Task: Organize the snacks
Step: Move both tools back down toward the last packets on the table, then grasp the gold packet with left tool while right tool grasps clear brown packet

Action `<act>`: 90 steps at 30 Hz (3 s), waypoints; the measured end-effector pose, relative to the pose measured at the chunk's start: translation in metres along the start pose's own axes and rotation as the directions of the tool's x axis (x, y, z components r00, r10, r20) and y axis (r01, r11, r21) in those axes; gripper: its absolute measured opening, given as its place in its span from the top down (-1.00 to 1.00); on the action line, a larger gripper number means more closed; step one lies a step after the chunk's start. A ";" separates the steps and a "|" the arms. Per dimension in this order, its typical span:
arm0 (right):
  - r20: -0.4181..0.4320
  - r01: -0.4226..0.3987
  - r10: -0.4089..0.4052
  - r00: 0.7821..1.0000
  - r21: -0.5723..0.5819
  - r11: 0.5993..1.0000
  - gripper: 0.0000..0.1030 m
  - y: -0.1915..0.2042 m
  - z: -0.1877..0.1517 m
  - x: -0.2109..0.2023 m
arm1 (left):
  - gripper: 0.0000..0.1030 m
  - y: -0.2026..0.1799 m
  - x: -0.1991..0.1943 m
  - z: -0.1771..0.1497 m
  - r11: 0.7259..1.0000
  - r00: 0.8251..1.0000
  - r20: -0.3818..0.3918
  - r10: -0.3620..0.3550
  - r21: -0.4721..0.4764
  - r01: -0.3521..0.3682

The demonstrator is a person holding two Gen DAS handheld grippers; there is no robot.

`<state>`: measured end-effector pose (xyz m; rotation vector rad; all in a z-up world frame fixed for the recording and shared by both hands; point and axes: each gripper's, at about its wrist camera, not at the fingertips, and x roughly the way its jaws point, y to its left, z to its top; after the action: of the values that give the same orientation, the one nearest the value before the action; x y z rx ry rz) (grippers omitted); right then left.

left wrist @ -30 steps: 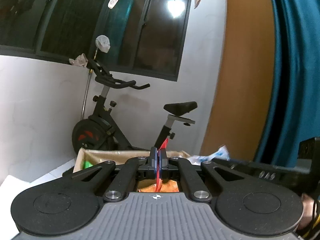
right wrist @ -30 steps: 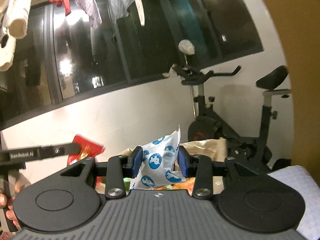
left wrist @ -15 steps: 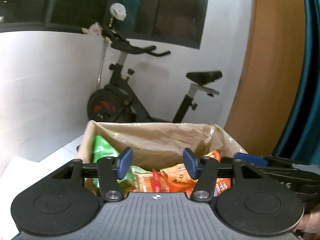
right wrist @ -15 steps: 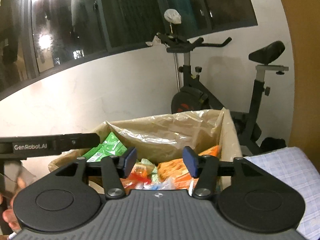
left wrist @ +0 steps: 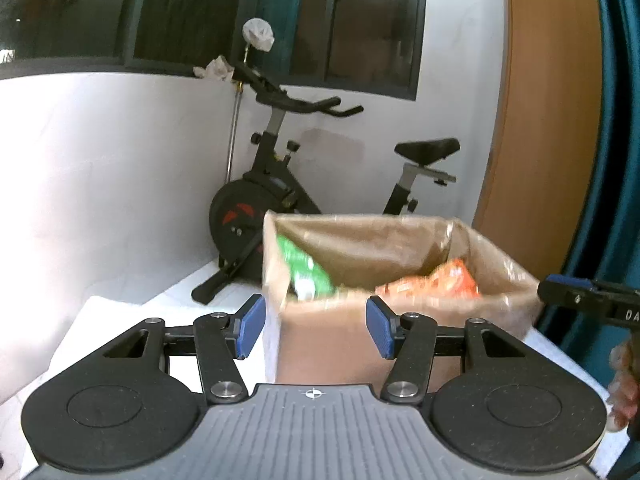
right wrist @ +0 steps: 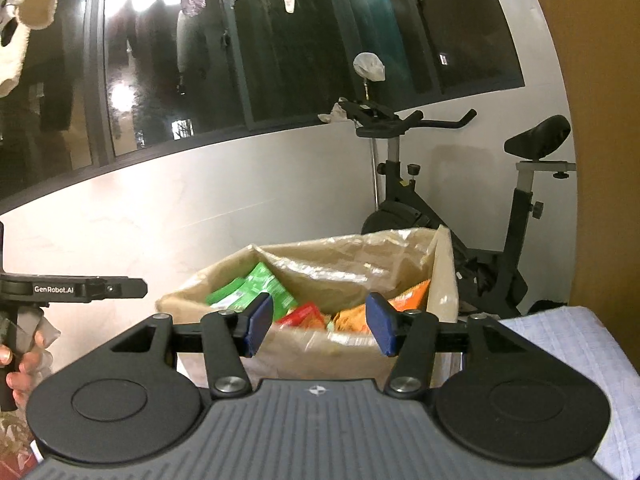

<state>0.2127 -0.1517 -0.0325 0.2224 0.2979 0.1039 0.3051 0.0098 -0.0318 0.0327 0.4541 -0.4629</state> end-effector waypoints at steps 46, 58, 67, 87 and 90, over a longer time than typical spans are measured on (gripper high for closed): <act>-0.530 0.208 -0.270 0.804 -0.174 0.962 -0.62 0.013 -0.155 0.082 | -0.12 0.026 0.007 -0.132 0.989 0.971 -0.240 0.014 -0.141 -0.049; -0.522 0.006 -0.111 0.845 -0.199 0.980 -0.46 0.055 -0.158 0.125 | -0.11 0.022 0.006 -0.136 0.987 0.965 -0.262 0.024 -0.149 -0.065; -0.491 0.000 -0.092 0.866 -0.184 0.983 0.11 0.028 -0.164 0.110 | -0.11 0.014 0.017 -0.137 0.992 0.955 -0.295 0.014 -0.116 -0.050; -0.389 0.092 -0.152 0.908 -0.169 0.981 0.13 -0.009 -0.172 0.076 | -0.35 -0.049 0.106 -0.151 0.999 0.911 -0.413 0.006 -0.030 -0.020; -0.391 0.079 -0.147 0.909 -0.186 0.979 0.13 -0.005 -0.173 0.078 | -0.37 -0.059 0.118 -0.155 1.000 0.903 -0.429 0.027 0.008 -0.026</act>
<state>0.2353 -0.1109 -0.2169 0.0134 0.7110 0.0580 0.3092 -0.0730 -0.2179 0.1447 0.8871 -0.4290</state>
